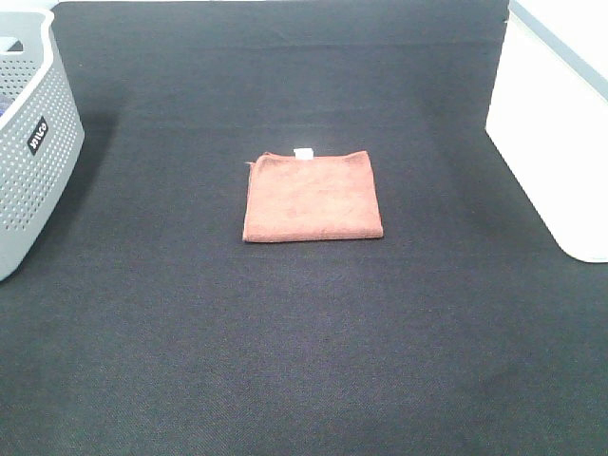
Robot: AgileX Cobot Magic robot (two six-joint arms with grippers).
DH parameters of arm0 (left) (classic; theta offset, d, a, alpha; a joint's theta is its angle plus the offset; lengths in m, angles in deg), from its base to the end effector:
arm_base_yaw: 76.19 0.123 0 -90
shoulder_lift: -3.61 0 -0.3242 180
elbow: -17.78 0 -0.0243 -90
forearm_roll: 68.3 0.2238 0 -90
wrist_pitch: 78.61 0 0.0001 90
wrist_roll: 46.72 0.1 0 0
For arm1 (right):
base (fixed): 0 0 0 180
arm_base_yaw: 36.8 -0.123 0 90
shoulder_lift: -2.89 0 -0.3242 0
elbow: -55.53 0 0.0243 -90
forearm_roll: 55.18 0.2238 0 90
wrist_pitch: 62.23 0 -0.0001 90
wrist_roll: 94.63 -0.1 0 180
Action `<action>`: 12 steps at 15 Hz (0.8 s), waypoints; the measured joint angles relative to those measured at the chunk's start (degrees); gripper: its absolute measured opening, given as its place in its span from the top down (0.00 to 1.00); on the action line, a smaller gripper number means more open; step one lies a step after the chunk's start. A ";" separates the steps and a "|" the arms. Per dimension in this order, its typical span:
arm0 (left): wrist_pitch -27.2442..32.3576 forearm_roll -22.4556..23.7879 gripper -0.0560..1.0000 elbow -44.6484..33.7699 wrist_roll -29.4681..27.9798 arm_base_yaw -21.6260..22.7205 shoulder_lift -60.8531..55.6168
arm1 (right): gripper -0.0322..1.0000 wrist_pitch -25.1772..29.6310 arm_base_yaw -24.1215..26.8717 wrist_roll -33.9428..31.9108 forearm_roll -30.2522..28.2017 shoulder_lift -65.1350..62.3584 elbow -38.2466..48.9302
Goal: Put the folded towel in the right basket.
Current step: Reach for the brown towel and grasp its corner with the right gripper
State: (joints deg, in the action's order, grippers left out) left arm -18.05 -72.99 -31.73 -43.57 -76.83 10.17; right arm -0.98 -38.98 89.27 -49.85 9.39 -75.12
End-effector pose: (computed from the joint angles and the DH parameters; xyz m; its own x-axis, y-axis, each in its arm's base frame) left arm -0.0608 -0.0064 0.2605 -0.4458 0.0196 -0.8949 0.0814 0.9965 -0.0187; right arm -0.0620 0.0058 0.2601 -0.4509 -0.0403 -0.8917 -0.1209 0.9925 0.0163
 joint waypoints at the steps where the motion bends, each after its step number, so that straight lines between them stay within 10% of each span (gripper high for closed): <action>1: 0.00 0.00 0.12 0.00 0.00 0.00 0.00 | 0.26 0.00 0.00 0.00 0.00 0.00 0.00; 12: 0.00 0.00 0.12 0.00 0.00 0.00 0.00 | 0.26 0.00 0.00 0.00 0.00 0.00 0.00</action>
State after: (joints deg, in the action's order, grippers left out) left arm -18.05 -72.99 -31.73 -43.57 -76.83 10.17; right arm -0.98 -38.98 89.27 -49.85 9.39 -75.12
